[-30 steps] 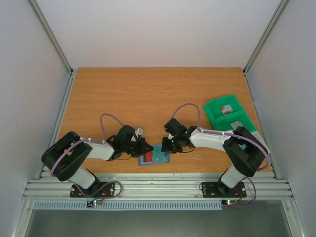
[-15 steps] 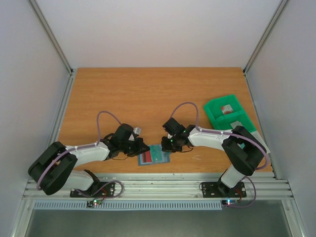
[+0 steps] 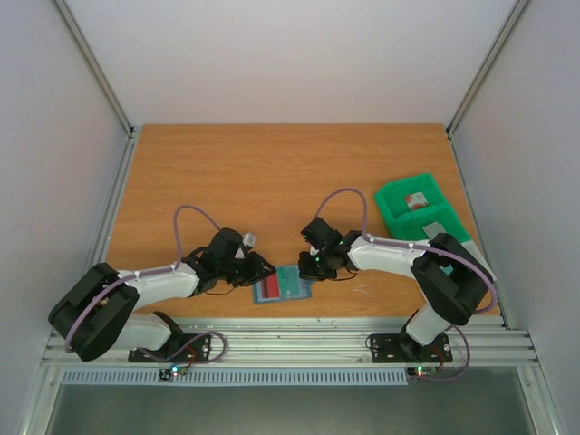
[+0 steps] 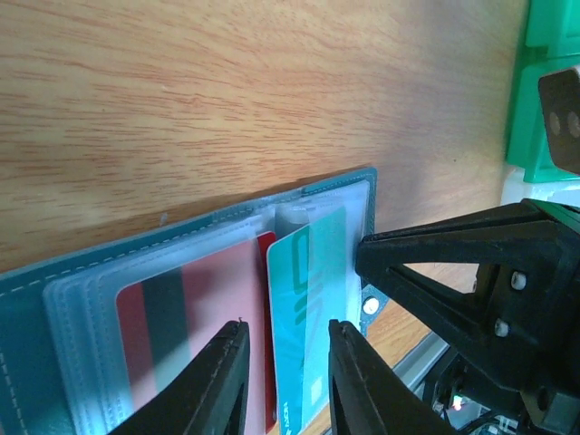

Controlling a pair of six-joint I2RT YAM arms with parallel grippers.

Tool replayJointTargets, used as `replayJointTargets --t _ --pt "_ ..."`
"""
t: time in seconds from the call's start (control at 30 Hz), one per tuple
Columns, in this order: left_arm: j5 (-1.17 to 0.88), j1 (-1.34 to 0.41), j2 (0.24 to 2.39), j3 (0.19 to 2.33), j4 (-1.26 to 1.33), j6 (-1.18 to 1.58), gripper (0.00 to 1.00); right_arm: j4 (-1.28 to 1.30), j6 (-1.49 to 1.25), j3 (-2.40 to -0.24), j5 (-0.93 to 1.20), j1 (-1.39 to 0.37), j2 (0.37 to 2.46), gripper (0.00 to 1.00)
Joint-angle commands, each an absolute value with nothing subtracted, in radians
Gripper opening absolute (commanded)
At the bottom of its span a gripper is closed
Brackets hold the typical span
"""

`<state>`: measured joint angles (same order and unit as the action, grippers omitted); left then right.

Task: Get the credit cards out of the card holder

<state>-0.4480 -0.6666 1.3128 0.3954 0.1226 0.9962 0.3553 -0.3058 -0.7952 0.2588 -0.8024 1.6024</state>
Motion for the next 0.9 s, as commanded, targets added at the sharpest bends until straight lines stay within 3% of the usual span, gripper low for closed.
replayJointTargets --t 0.0,0.37,0.43,0.6,0.87 --pt "-0.448 -0.661 1.354 0.37 0.27 1.029 0.27 0.37 -0.302 -0.778 0.246 -0.807 1.595 0.06" --pt "-0.497 -0.667 1.545 0.331 0.545 1.128 0.28 0.34 -0.319 -0.753 0.263 -0.807 1.596 0.06" --pt "-0.504 -0.668 1.557 0.328 0.571 1.138 0.24 0.336 -0.322 -0.751 0.263 -0.807 1.595 0.06" --pt "-0.491 -0.668 1.54 0.329 0.553 1.131 0.01 0.339 -0.327 -0.746 0.259 -0.807 1.596 0.06" --pt "-0.468 -0.661 1.449 0.362 0.378 1.063 0.0 0.364 -0.34 -0.744 0.231 -0.805 1.586 0.06"
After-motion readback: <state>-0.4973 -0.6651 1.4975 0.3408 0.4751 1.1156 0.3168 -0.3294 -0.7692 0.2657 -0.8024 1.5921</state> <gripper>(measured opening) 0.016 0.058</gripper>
